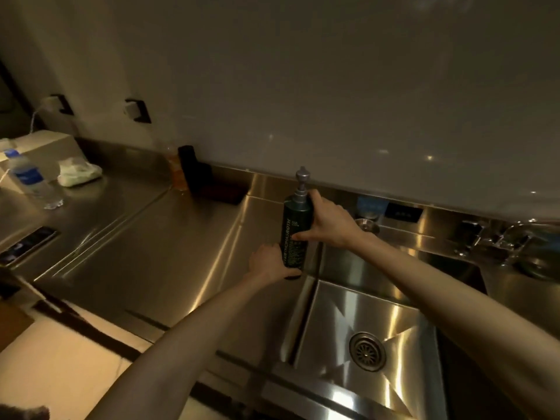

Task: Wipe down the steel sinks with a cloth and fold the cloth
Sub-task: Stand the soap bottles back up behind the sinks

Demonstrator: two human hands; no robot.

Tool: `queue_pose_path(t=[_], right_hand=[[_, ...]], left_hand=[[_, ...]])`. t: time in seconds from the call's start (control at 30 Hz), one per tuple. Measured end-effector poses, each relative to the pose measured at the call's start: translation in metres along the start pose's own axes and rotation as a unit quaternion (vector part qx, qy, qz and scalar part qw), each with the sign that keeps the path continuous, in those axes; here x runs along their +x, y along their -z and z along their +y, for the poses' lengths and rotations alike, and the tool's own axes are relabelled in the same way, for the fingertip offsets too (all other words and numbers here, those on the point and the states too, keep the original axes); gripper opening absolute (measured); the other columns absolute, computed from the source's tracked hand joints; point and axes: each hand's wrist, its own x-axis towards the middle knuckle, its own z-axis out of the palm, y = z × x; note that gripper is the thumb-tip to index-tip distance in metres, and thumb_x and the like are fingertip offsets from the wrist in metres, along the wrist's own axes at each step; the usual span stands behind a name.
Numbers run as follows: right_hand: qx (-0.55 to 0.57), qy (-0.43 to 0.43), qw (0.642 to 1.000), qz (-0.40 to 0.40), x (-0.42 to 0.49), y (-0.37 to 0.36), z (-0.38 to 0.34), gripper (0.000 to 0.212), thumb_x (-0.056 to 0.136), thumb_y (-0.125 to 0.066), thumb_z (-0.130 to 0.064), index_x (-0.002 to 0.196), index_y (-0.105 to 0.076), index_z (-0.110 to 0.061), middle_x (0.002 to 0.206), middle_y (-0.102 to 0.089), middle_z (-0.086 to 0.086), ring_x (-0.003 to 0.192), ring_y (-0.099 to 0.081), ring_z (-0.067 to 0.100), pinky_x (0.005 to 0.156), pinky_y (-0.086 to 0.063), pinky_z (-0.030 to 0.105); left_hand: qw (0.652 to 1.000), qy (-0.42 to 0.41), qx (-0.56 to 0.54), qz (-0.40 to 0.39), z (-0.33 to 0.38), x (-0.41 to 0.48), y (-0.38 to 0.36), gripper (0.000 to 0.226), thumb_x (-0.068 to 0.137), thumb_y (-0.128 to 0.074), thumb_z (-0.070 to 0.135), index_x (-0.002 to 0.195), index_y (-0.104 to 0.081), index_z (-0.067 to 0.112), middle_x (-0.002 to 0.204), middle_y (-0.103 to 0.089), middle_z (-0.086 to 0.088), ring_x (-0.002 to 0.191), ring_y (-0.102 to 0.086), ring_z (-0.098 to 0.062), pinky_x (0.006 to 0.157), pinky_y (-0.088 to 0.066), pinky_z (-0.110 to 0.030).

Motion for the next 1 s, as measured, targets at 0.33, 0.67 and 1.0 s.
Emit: queue_pose_path(t=[0.33, 0.67, 1.0], right_hand=[[-0.005, -0.082, 0.996, 0.017, 0.048, -0.031, -0.051, 0.078, 0.067, -0.081, -0.039, 0.124, -0.035, -0.014, 0.129, -0.055, 0.007, 0.110, -0.058, 0.025, 0.084, -0.052, 0.041], [-0.010, -0.056, 0.998, 0.001, 0.077, -0.074, -0.072, 0.076, 0.066, -0.082, -0.038, 0.122, -0.035, -0.015, 0.126, -0.056, 0.006, 0.107, -0.060, 0.024, 0.079, -0.053, 0.037], [-0.023, -0.111, 0.994, -0.011, 0.158, -0.128, -0.079, 0.075, 0.067, -0.081, -0.037, 0.123, -0.035, -0.016, 0.125, -0.056, 0.006, 0.106, -0.060, 0.025, 0.081, -0.052, 0.038]], left_hand=[[0.997, -0.049, 0.059, 0.006, -0.065, 0.030, 0.036, 0.064, 0.069, -0.073, 0.057, 0.116, -0.054, 0.017, 0.108, -0.064, -0.002, 0.097, -0.061, -0.020, 0.081, -0.051, -0.035], [0.995, -0.009, 0.098, 0.026, -0.112, 0.033, 0.032, 0.060, 0.072, -0.067, 0.060, 0.113, -0.052, 0.018, 0.105, -0.063, -0.001, 0.097, -0.060, -0.019, 0.075, -0.045, -0.030], [0.999, -0.006, 0.025, -0.040, -0.177, 0.103, 0.031, 0.063, 0.069, -0.070, 0.059, 0.115, -0.053, 0.021, 0.108, -0.063, -0.001, 0.095, -0.062, -0.018, 0.079, -0.052, -0.032]])
